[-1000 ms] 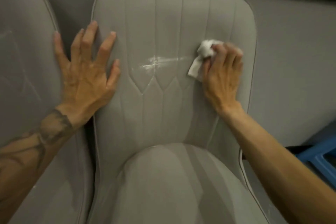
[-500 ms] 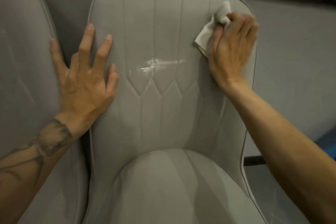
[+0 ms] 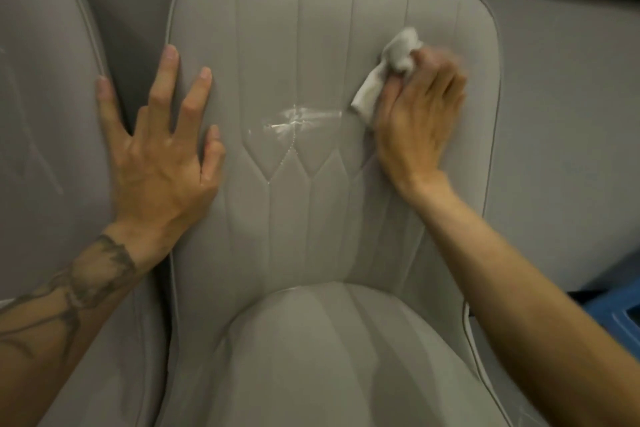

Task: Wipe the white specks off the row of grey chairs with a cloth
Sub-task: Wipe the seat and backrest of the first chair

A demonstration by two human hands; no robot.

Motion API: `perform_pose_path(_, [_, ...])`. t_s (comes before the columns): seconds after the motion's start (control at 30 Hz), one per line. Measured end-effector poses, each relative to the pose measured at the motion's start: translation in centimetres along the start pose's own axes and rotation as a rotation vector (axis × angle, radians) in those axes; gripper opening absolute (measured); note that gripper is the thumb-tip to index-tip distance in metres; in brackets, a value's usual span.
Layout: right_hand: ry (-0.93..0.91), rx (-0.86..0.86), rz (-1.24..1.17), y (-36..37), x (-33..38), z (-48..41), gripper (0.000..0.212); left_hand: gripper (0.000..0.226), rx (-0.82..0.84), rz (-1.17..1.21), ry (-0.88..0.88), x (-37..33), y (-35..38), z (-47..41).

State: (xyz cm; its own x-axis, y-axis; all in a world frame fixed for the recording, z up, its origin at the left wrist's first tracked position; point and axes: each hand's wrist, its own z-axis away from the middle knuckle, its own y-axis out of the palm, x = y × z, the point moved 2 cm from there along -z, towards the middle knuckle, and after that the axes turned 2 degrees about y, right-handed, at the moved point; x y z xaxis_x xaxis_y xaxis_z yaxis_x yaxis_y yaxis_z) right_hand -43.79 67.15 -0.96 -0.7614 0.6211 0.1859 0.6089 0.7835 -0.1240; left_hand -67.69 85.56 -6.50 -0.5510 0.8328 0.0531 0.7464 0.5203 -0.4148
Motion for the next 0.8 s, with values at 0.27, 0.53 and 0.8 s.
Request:
perform_pose_path(0.27, [-0.297, 0.173, -0.023, -0.4, -1.6, 0.1, 0.024, 0.059, 0.013, -0.016, 0.002, -0.1, -0.2, 1.1])
perform_pose_path(0.53, [-0.342, 0.325, -0.062, -1.6, 0.7, 6.4, 0.025, 0.058, -0.008, -0.015, 0.002, -0.1, -0.1, 1.2])
perform_pose_path(0.8, [-0.021, 0.048, -0.034, 0.5, 1.0, 0.7, 0.028, 0.059, 0.005, -0.007, -0.001, -0.2, -0.1, 1.1])
